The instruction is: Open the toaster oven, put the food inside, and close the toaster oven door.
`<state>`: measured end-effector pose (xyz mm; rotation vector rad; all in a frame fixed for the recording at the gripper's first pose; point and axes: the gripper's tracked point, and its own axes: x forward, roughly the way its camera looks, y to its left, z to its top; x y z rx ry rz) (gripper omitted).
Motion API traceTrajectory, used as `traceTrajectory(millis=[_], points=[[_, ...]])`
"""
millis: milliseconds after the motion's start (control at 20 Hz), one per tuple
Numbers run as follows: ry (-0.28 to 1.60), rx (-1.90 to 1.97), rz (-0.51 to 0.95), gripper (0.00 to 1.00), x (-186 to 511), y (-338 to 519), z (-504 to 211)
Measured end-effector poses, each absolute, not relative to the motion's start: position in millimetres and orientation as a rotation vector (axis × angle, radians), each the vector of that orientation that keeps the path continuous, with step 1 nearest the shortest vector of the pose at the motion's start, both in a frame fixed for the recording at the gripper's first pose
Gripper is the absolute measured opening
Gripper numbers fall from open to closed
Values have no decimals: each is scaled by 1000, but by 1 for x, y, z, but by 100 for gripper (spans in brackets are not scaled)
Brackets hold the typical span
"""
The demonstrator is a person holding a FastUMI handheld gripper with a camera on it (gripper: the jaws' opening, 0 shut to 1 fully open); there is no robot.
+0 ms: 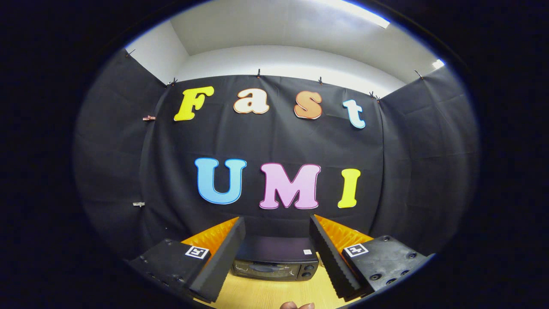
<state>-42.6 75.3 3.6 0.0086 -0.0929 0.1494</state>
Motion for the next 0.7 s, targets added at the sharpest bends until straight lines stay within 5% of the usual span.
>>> traceTrajectory(millis=[700], points=[[-78,-11,109,98,-37,74,1]])
